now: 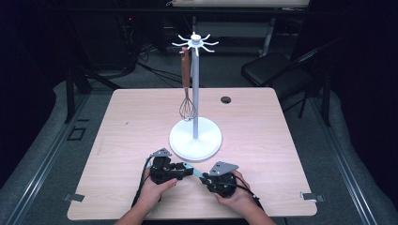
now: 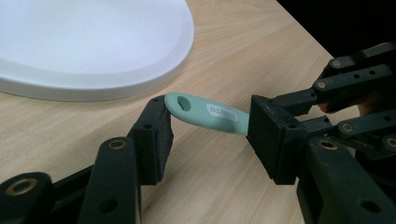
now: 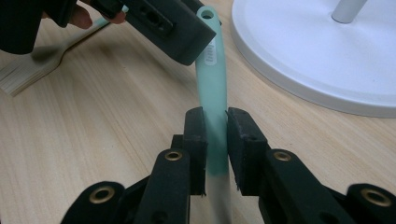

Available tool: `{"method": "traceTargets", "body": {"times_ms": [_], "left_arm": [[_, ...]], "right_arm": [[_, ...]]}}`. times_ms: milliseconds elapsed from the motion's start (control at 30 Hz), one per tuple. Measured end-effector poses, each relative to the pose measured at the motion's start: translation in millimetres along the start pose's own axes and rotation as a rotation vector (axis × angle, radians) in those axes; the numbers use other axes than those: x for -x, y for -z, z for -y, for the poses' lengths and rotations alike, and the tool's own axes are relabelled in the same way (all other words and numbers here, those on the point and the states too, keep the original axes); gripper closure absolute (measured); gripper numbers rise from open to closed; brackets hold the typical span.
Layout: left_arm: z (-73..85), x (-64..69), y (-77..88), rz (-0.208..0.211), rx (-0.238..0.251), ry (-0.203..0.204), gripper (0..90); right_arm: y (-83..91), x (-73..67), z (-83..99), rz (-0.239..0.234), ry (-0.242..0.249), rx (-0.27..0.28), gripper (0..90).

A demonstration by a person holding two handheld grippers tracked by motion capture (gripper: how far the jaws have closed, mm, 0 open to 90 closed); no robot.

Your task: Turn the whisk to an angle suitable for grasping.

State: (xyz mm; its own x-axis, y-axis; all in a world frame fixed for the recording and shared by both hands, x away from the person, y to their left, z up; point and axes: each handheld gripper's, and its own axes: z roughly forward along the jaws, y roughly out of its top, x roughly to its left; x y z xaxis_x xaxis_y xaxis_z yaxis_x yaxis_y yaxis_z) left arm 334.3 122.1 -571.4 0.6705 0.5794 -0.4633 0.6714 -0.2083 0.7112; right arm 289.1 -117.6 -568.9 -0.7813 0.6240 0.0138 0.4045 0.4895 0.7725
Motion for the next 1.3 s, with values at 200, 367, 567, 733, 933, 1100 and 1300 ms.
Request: {"method": "traceTargets", "body": {"times_ms": [200,367,567,733,933,1100,1300], "left_arm": [[-0.2,-0.5,0.8,0.009,0.016,0.012,56.6],[-0.4,1.2,0.4,-0.002,0.014,0.001,57.2],[-1.2,1.5,1.1,-0.001,0.024,-0.001,57.6],[-1.4,1.3,1.6,-0.001,0.025,0.000,57.5],[-1.8,1.7,2.6,0.000,0.031,0.000,57.2],[-2.4,2.2,5.0,0.009,0.050,0.013,54.8],[-2.6,7.8,5.4,0.039,0.077,0.030,51.1]], "right_arm": [[-1.6,-0.6,0.6,0.006,0.012,-0.008,76.3],[-5.4,-2.9,2.5,0.021,0.051,-0.055,76.3],[-6.3,-0.7,4.5,-0.007,0.029,-0.107,72.2],[-3.0,4.6,4.0,-0.037,-0.036,-0.113,72.7],[-2.9,7.2,4.6,-0.052,-0.051,-0.146,79.9],[-3.6,4.3,2.4,-0.048,-0.052,-0.129,80.4],[-4.0,-0.6,-0.9,-0.035,-0.054,-0.081,80.4]]}}
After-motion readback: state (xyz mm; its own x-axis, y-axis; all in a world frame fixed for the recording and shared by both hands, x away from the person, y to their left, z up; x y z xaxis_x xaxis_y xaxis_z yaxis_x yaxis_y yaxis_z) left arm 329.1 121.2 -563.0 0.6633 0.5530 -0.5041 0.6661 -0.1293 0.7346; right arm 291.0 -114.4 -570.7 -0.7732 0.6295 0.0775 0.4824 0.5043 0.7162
